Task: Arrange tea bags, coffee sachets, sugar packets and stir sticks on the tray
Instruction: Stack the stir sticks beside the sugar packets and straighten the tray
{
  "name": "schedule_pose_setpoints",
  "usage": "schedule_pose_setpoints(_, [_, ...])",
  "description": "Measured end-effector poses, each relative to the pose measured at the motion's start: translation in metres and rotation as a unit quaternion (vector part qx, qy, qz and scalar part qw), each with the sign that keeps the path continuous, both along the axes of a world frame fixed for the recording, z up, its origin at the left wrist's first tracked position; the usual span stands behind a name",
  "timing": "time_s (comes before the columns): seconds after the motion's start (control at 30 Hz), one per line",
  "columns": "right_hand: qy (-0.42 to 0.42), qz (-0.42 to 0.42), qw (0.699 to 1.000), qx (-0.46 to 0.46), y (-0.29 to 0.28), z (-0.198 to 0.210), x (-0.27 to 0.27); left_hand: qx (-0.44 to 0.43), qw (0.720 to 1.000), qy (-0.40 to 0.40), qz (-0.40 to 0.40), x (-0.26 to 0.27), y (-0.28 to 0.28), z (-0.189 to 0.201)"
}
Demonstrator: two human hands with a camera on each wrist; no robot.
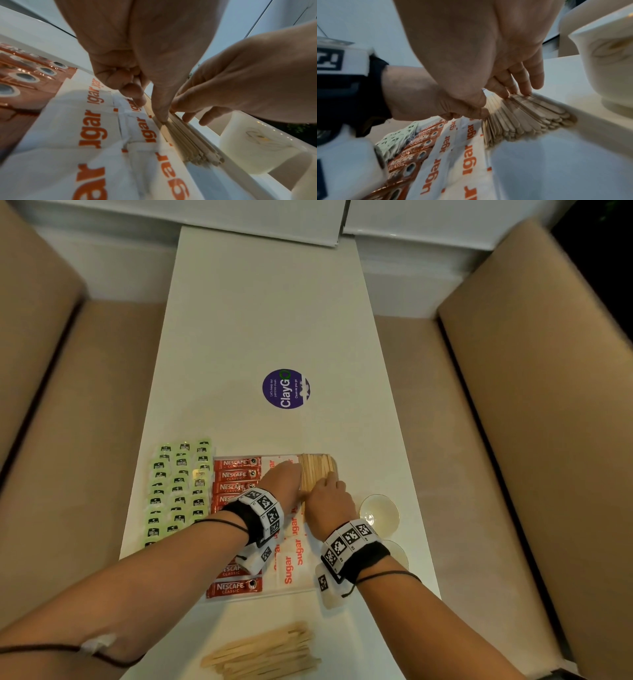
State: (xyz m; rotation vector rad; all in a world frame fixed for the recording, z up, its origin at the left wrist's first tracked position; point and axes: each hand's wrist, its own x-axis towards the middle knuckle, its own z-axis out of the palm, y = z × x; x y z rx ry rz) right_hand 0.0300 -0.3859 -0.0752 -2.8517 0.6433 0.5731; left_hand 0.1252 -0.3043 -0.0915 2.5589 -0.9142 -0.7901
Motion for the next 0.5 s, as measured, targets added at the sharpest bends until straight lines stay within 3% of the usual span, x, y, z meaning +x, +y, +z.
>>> schedule_pose_setpoints(0.2, [-0.078,-0.026,0.994,0.066,0.016,0.009,-0.034,-0.003,1.000,0.007,0.015,0.004,0.006,-0.002])
schedule_pose_setpoints(0.37, [-0.038,-0.028,0.994,0.098,0.025,0.005,-0.085,0.008,1.000,0.016,-0.003,0.007,0.019,0.000])
schedule_pose_setpoints(0.5, [-0.024,-0.023,0.995,0.095,0.022,0.003,-0.092,0.026,0.999,0.017,-0.026,0.002,0.023,0.000])
